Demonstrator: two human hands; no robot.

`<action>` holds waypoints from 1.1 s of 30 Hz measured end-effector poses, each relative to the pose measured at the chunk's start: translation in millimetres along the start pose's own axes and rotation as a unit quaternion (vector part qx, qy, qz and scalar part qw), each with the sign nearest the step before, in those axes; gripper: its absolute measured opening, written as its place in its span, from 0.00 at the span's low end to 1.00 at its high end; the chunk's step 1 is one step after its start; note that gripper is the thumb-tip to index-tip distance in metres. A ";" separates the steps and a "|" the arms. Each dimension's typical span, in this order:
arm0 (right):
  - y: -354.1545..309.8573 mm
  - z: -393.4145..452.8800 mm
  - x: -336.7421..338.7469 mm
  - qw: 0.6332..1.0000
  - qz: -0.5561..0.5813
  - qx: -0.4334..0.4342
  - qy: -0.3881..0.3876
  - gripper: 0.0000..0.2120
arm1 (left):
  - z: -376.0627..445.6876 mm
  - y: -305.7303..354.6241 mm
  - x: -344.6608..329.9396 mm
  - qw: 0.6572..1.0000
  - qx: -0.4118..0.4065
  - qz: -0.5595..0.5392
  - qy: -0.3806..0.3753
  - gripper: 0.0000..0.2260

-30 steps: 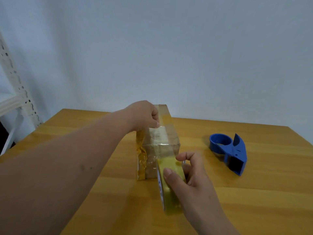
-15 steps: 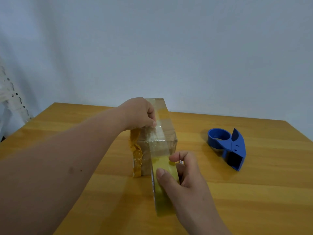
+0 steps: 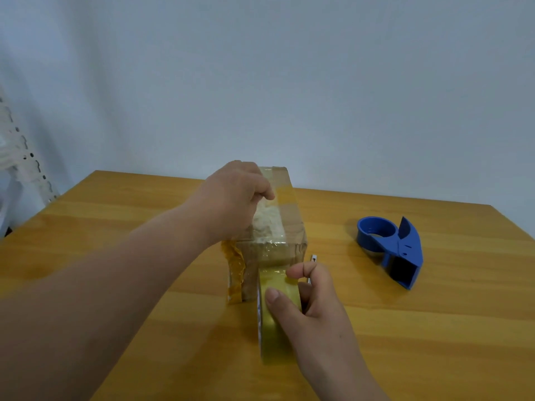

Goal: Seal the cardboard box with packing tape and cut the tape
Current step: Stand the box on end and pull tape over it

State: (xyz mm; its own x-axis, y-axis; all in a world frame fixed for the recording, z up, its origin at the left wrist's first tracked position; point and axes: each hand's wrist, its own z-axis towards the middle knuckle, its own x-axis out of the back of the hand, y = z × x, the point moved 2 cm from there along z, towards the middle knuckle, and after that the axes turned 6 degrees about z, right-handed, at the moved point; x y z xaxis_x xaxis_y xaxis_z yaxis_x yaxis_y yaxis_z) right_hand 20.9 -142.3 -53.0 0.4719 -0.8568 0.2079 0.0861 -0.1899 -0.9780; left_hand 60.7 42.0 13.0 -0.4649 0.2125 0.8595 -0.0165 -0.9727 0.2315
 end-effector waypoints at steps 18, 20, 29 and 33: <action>1.0 -14.1 -4.5 1.000 -0.027 0.010 0.004 0.09 | -46.8 0.6 -18.4 0.985 0.015 -0.022 -0.172 0.22; 3.6 -13.7 -4.9 1.000 -0.027 -0.003 0.001 0.10 | -47.7 1.2 -18.8 0.985 0.015 -0.016 -0.171 0.24; 15.5 -20.9 -3.7 0.995 0.049 -0.080 0.011 0.14 | -47.3 4.5 -19.9 0.985 0.020 -0.026 -0.172 0.28; 17.1 -27.1 -3.0 0.991 0.070 -0.110 0.007 0.17 | -47.2 8.2 -18.1 0.982 0.032 -0.039 -0.180 0.33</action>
State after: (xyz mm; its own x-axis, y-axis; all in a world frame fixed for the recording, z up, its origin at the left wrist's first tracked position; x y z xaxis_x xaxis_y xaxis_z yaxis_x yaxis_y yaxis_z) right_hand -2.8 -155.9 -69.9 0.4535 -0.8883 0.0724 -0.1731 -0.1675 -0.9706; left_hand 27.1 25.7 -22.2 -0.1206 0.3161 0.9410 0.0225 -0.9468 0.3210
